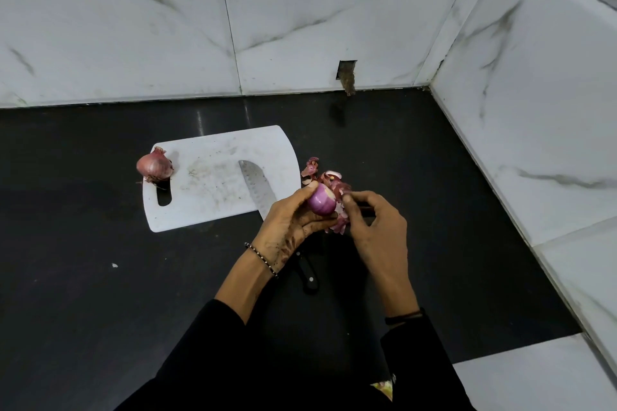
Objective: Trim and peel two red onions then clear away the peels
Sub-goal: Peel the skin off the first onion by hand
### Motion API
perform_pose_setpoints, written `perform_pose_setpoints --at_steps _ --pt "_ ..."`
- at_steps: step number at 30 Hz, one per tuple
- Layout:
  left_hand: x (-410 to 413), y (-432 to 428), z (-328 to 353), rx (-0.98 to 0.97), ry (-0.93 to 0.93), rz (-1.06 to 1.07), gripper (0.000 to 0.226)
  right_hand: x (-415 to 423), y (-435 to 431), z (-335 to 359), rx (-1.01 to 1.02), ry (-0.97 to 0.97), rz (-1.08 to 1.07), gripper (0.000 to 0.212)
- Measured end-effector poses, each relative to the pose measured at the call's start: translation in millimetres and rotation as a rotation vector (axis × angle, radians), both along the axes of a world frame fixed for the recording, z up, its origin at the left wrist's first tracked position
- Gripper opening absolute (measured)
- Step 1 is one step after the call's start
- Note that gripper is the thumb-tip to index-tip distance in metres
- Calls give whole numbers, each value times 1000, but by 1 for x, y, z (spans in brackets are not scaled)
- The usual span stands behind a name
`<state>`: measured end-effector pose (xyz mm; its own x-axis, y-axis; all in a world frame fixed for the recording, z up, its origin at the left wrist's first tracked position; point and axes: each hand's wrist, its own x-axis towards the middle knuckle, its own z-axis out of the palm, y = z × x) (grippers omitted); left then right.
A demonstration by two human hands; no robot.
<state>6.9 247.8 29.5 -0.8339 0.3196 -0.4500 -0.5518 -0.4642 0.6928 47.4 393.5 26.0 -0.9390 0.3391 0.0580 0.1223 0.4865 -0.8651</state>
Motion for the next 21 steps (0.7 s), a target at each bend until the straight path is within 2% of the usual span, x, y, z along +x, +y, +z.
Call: perform_pose_setpoints --at_steps 4,7,11,14,17,21 --pt "-1 -1 3 -84 -14 3 45 5 1 8 -79 16 38 14" --pt "-1 -3 4 -134 1 -2 47 6 0 12 -39 70 37 13" --pt "0 -4 9 -147 30 -8 45 6 -3 17 -23 165 127 20" --pt "0 -6 10 -155 47 -4 40 6 -4 19 -26 225 220 36" --pt "1 -7 9 -171 40 -11 52 6 -7 18 48 267 304 48" --pt "1 -7 12 -192 24 -9 59 6 -9 15 114 315 297 42"
